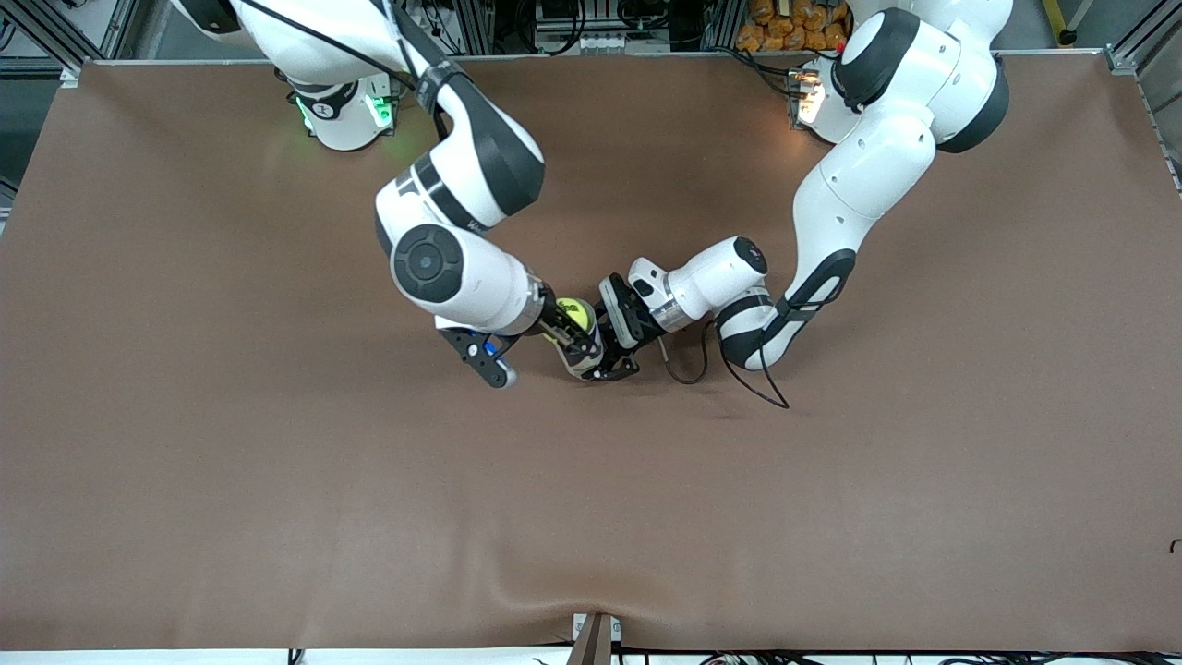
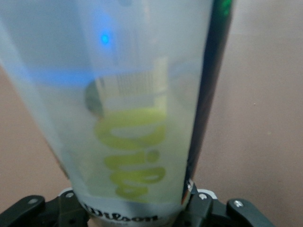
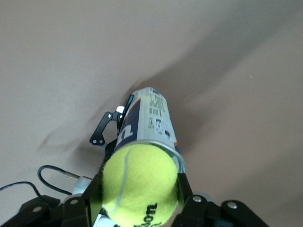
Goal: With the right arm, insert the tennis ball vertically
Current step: 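Carry the second ball with the right gripper and drop it into the tube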
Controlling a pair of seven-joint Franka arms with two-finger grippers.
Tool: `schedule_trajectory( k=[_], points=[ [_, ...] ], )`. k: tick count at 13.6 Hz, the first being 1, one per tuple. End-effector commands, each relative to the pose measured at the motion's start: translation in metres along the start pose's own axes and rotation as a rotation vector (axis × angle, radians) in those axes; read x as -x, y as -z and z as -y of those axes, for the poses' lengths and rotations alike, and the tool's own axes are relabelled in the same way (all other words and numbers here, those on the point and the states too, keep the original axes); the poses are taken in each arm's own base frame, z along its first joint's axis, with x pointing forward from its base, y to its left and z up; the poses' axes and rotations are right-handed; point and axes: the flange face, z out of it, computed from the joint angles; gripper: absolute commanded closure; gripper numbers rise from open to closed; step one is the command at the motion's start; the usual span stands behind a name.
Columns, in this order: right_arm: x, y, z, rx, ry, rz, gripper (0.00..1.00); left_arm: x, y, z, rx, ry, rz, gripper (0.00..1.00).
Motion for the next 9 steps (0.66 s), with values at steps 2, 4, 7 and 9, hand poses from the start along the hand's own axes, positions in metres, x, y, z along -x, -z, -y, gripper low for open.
schedule_trajectory(
  k=[2,4,7,9],
  points=[
    [-0.002,-0.008,0.000,0.013,-0.018,-0.020,0.02,0.002,-0.002,0.003,0.004,-0.009,-0.010,0.28],
    [-0.001,-0.008,0.000,0.014,-0.017,-0.022,0.00,0.002,-0.002,0.003,0.004,-0.009,-0.010,0.26],
    [0.004,0.004,0.000,0.001,-0.008,-0.020,0.00,0.002,-0.002,0.003,0.004,-0.009,-0.010,0.26],
    [0.001,0.016,-0.003,-0.003,-0.010,-0.022,0.00,0.002,-0.002,0.003,0.004,-0.009,-0.010,0.23]
  ],
)
